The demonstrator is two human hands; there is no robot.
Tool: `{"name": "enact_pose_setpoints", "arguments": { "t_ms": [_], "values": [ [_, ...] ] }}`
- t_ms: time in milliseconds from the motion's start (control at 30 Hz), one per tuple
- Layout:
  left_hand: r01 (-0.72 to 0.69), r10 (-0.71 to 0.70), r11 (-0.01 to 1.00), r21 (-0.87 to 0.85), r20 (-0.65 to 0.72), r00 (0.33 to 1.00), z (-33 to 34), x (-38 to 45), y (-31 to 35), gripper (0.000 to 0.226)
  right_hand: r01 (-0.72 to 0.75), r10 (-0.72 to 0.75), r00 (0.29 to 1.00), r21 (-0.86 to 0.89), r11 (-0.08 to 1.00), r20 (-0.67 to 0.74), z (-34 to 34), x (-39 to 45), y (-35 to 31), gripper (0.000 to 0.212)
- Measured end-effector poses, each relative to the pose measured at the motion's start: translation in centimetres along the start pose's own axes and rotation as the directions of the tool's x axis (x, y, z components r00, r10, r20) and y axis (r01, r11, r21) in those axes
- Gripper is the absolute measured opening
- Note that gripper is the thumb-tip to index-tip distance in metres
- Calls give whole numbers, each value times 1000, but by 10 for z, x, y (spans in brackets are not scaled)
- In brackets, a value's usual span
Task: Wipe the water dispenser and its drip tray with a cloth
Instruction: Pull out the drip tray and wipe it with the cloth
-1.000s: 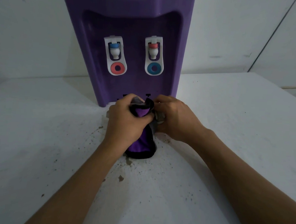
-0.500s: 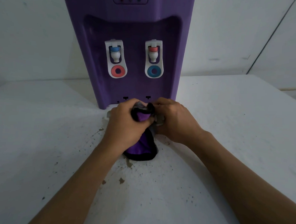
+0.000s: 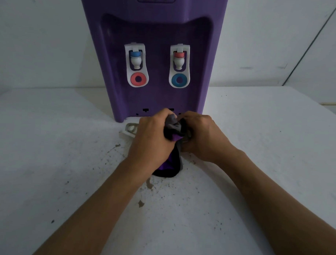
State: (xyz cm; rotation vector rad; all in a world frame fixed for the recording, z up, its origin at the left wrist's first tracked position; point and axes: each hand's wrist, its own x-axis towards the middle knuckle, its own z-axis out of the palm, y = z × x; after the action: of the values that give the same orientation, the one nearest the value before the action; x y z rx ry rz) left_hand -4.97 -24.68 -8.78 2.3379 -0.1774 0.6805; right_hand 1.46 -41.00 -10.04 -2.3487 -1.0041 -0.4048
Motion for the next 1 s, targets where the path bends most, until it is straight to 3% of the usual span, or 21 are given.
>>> {"name": "enact_pose_setpoints", "arguments": {
  "t_ms": [200, 467, 533, 733, 1000],
  "values": [
    [-14, 19, 999, -48, 102, 995, -11, 2, -8, 36, 8, -8, 1000, 20, 1000, 2, -1, 0, 3, 53],
    [66, -78, 989, -130, -88, 993, -4, 2, -7, 32, -27, 27, 1000, 11, 1000, -12, -1, 1, 0, 47],
    [38, -44, 994, -104, -55, 998, -2, 1, -6, 37, -39, 39, 999, 18, 999, -19, -1, 0, 0, 47],
    [23, -33, 994, 106, 97, 995, -2, 1, -6, 67, -45, 46, 999, 48, 998, -21, -4, 0, -4, 84],
    [-17, -27, 978, 206, 211, 977, -8, -1, -1, 79, -74, 74, 997, 53, 996, -7, -8, 0, -7, 75]
  ]
}}
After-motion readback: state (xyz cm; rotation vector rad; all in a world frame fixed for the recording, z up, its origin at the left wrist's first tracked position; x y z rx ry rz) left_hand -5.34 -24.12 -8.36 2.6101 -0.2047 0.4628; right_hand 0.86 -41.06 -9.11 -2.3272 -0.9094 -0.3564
